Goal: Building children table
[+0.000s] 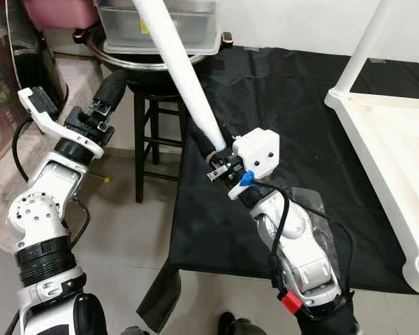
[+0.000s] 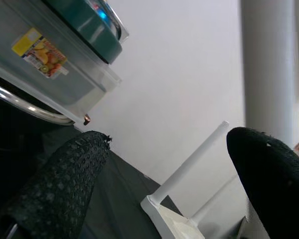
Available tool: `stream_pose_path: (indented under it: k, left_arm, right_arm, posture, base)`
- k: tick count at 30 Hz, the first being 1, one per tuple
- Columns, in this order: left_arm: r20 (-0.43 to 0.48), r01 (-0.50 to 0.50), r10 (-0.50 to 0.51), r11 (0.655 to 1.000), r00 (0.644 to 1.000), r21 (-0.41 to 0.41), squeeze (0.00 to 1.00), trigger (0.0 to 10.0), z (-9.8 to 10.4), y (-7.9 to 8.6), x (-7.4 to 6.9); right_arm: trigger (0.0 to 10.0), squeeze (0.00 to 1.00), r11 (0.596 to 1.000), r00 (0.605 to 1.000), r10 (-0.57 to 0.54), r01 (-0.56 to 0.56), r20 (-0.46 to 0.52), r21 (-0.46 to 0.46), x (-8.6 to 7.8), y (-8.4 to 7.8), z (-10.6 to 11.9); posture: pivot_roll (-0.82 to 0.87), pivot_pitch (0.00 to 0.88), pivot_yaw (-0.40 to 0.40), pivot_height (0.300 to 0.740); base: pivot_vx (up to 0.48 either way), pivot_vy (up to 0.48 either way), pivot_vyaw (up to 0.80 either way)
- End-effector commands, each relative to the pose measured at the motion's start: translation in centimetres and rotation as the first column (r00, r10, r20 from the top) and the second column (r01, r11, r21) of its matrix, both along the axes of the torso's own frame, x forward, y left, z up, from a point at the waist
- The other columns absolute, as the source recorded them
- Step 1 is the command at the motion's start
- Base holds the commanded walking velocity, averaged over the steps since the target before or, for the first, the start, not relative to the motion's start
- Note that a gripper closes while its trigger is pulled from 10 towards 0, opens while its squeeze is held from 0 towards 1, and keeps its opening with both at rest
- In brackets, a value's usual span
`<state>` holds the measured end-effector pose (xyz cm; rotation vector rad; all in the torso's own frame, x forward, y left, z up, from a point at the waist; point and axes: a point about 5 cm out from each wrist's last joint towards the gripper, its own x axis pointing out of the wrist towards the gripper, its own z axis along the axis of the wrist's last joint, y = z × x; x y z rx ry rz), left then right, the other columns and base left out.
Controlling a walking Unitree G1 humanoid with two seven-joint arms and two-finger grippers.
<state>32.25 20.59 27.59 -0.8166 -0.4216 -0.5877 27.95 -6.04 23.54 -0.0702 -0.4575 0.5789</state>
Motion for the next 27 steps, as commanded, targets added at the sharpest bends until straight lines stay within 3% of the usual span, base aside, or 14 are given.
stream_pose_path:
  k: [1,10,27]
  left_arm:
    - [0.034,0.011,-0.012,1.0,0.999,0.024,0.0,10.0,0.7,-0.2,-0.3]
    - [0.079,0.024,-0.027,0.999,0.997,0.036,0.0,10.0,1.6,-0.4,-0.4]
    - [0.088,0.082,-0.089,0.993,0.992,0.081,0.0,10.0,1.2,-2.1,-0.6]
  right_arm:
    - [0.0,0.0,0.999,1.0,0.025,-0.025,0.001,0.024,-0.5,0.1,0.4]
    - [0.0,0.0,0.996,0.995,0.082,-0.081,-0.056,0.026,-0.8,0.4,-0.2]
    - [0.0,0.0,0.981,0.975,0.192,-0.194,-0.116,-0.001,-2.0,1.6,-1.2]
  posture:
    - [0.1,0.177,-0.066,0.74]
    - [0.1,0.174,-0.072,0.74]
    - [0.09,0.175,-0.078,0.74]
  base:
    - [0.0,0.0,0.0]
    - [0.0,0.0,0.0]
    - [0.0,0.0,0.0]
